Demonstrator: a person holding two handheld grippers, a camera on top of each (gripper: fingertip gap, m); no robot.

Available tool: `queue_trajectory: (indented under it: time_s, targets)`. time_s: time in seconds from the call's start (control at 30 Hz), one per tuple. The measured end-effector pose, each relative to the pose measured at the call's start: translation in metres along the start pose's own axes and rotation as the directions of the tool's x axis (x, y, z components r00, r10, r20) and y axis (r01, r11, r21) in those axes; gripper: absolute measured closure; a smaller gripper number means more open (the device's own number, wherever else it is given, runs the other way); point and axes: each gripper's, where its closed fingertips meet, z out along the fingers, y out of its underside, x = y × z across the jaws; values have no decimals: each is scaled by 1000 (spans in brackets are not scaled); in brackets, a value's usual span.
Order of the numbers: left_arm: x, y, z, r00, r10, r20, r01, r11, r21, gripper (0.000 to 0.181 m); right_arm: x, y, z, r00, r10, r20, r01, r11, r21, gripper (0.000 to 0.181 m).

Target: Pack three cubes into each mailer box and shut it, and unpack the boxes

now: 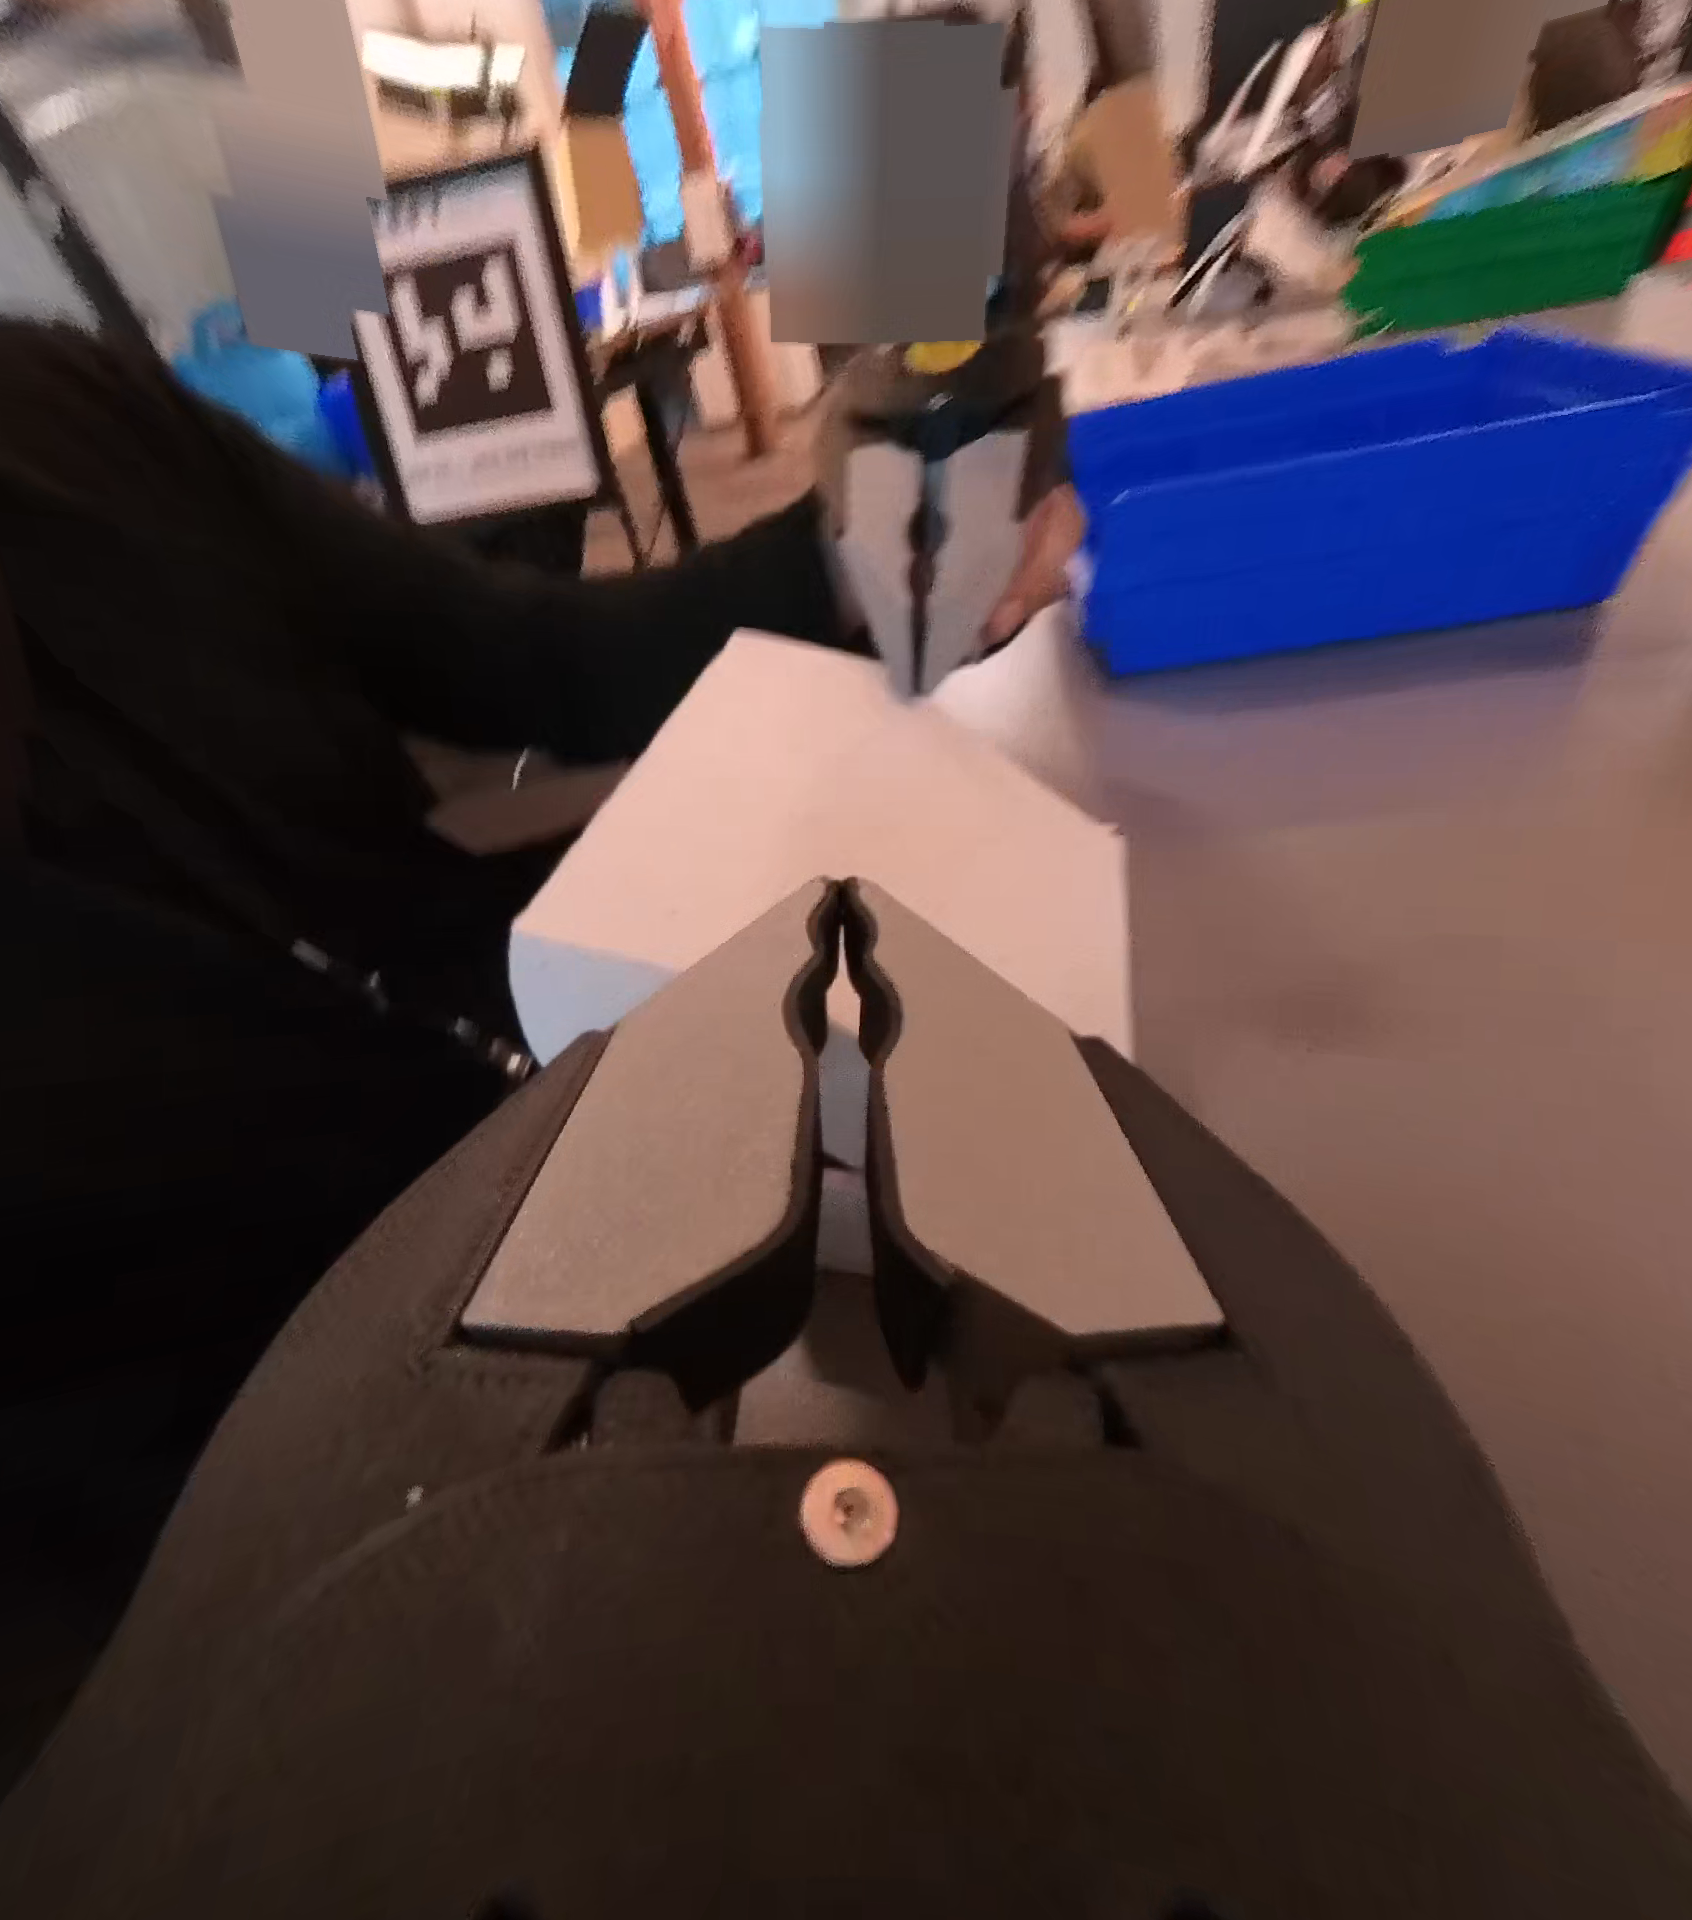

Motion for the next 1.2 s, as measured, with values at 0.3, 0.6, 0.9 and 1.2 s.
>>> queue_trajectory:
  time_s: [0.3, 0.6, 0.9, 1.2]
  targets:
    - [22, 67, 31, 994, 72, -85, -99, 924, -370, 181, -9, 86, 42, 992, 113, 56, -78, 896, -438, 181]
    - [19, 66, 27, 987, 66, -146, -108, 948, -300, 181, -8, 83, 47, 995, 43, 90, -2, 911, -412, 181]
    - [-1, 41, 2, 984, 20, -178, -27, 999, -38, 141, -8, 56, 24, 995, 39, 87, -16, 966, -257, 180]
    - [-61, 38, -15, 967, 139, 216, -166, 980, 113, 171, 20, 42, 32, 999, 23, 26, -20, 992, -126, 168]
